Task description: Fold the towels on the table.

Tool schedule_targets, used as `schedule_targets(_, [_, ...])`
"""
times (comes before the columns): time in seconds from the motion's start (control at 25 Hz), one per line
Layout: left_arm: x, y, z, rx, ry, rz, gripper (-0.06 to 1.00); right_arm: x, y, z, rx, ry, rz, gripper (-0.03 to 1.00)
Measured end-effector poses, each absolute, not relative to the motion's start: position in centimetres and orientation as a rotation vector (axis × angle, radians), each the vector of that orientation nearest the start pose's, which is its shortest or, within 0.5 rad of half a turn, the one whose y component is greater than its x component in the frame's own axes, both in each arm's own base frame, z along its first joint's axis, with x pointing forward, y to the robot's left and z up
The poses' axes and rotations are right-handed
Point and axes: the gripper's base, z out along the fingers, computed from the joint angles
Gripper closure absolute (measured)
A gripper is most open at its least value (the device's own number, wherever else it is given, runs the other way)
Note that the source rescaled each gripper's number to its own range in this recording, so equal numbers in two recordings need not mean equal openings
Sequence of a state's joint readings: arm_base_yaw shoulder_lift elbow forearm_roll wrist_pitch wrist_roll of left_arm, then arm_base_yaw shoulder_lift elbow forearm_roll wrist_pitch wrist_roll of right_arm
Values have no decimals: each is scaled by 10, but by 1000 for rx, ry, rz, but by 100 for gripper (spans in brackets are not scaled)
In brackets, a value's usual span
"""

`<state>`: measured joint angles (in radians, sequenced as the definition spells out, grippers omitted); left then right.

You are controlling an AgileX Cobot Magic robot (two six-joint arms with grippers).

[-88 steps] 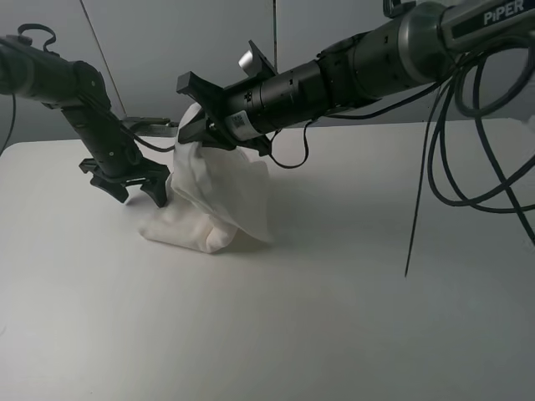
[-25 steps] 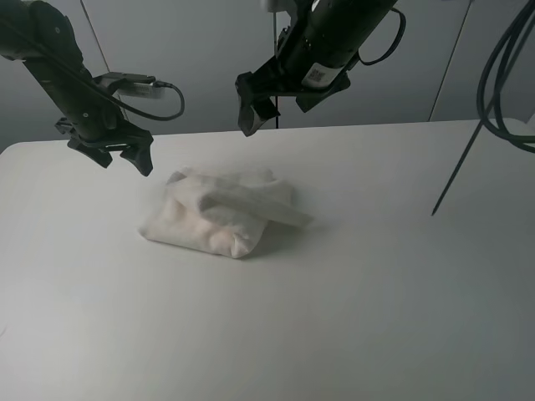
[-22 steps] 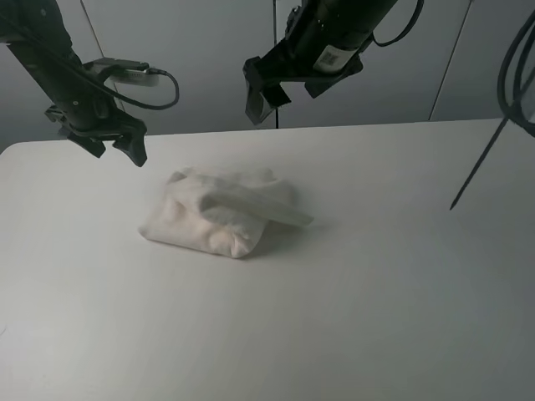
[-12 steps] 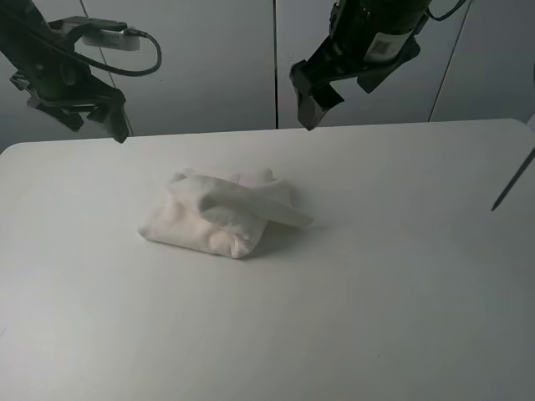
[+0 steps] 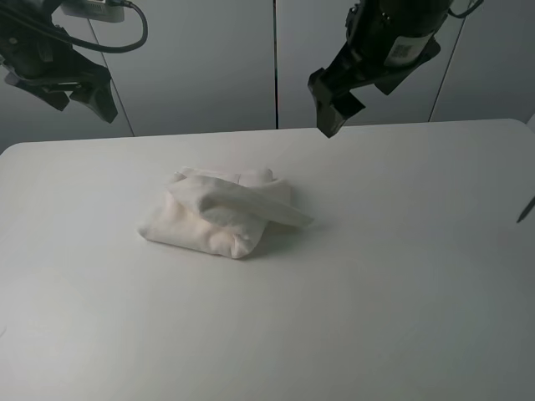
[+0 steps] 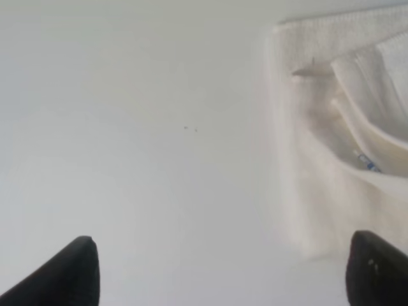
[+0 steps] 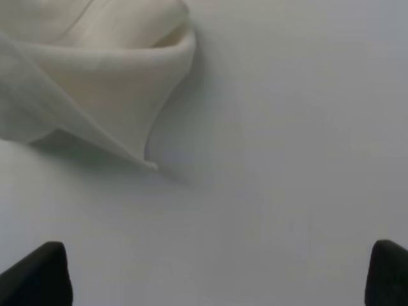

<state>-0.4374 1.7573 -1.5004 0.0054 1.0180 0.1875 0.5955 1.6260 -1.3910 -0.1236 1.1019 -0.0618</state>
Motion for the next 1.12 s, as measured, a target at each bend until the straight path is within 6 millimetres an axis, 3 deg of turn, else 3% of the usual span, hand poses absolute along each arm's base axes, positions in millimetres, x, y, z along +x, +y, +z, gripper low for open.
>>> schedule_targets(0.28, [336, -155, 290, 832, 2663, -37, -6, 272, 172, 272, -991, 2727, -90, -3])
schedule_targets(0.44, [329, -149, 305, 790, 2643, -1, -6, 267, 165, 270, -954, 2717, -114, -3])
schedule_targets(0.6, [317, -140, 326, 750, 2626, 22, -6, 252, 155, 280, -905, 2671, -99, -3])
schedule_targets(0.92, [280, -120, 375, 648, 2559, 23, -6, 202, 111, 313, -802, 2533, -151, -3])
schedule_targets(1.0, [266, -113, 382, 623, 2537, 22, -5, 188, 102, 322, -771, 2505, -133, -3])
schedule_targets(1.12, [240, -99, 373, 579, 2550, 39, -5, 166, 86, 336, -734, 2453, -115, -3])
